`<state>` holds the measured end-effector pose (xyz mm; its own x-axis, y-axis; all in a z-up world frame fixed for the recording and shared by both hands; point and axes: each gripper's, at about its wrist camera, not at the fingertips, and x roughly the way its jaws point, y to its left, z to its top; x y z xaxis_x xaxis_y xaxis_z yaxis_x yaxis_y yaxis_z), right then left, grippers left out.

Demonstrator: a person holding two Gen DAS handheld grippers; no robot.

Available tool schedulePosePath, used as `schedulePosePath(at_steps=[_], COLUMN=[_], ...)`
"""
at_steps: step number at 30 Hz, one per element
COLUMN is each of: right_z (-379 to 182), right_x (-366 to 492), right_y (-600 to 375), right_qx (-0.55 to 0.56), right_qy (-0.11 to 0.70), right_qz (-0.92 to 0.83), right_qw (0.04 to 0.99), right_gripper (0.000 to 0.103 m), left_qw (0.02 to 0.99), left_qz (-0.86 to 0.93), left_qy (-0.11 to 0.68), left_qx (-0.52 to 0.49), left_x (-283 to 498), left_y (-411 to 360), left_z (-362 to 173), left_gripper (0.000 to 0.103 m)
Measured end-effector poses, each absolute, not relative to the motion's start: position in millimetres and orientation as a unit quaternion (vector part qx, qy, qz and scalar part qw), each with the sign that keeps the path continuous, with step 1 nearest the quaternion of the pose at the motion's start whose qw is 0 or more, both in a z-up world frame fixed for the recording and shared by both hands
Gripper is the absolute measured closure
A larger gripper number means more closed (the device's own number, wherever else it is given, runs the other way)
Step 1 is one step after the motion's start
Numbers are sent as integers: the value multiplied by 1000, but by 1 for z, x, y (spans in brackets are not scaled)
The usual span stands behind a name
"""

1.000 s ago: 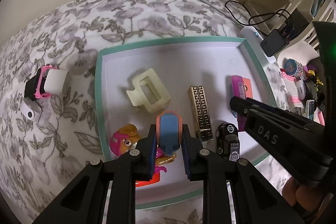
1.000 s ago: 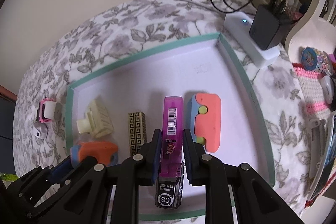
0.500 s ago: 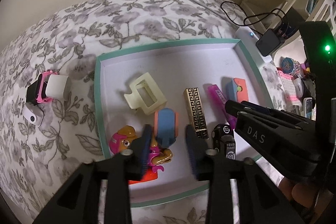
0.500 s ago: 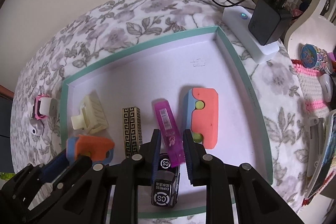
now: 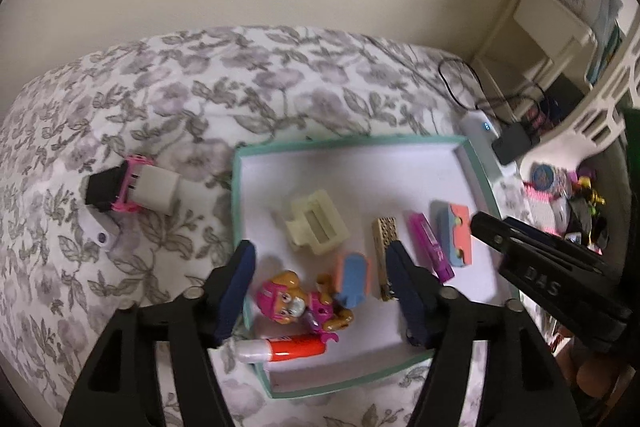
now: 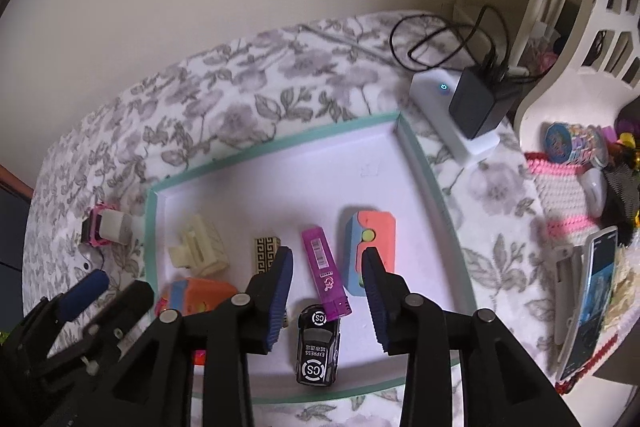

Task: Organize rigid objects
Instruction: 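Lower the carrot knife toy and purple stick into the tray and open both tools, then lift both tools out of the tray toward the white and black items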

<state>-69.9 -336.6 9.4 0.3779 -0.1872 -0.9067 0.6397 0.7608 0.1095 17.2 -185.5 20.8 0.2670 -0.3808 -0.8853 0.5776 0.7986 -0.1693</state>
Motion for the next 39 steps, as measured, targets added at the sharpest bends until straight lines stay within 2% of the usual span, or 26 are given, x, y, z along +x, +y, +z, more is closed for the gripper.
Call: schedulePosePath(at_steps=[1,5,7,9,22,31,39], right_z=[12,20,23,25,23,23,21], right_x=[-71,-71,-71,-70,-64,-60,-42], right_y=[-336,-333,-330,-328,-320,-314,-289], right_qx=[229,222,217,212,184,161,147], right_qy=[489,479,475,473,469,465,465], right_qz=[-260,-259,-258,-255,-259,-258,-230], right_qw=[800,809,813,816,824,831,842], right_gripper=[54,48,41,37,0,0,0], left_qw=[795,806,812,818,824,831,832], left_qz=[-299,-280,-268,-256,-216,-204,-170], left_qy=[521,516,513,510,522,514,527], left_qx=[89,72,66,65,48,63,32], left_x=[20,29,34,38,56,58,79], left_y=[-182,-169,-163,-158,-136,-133,-103], left_z=[23,26,27,28,26,27,24], left_gripper=[25,21,14,12,11,11,11])
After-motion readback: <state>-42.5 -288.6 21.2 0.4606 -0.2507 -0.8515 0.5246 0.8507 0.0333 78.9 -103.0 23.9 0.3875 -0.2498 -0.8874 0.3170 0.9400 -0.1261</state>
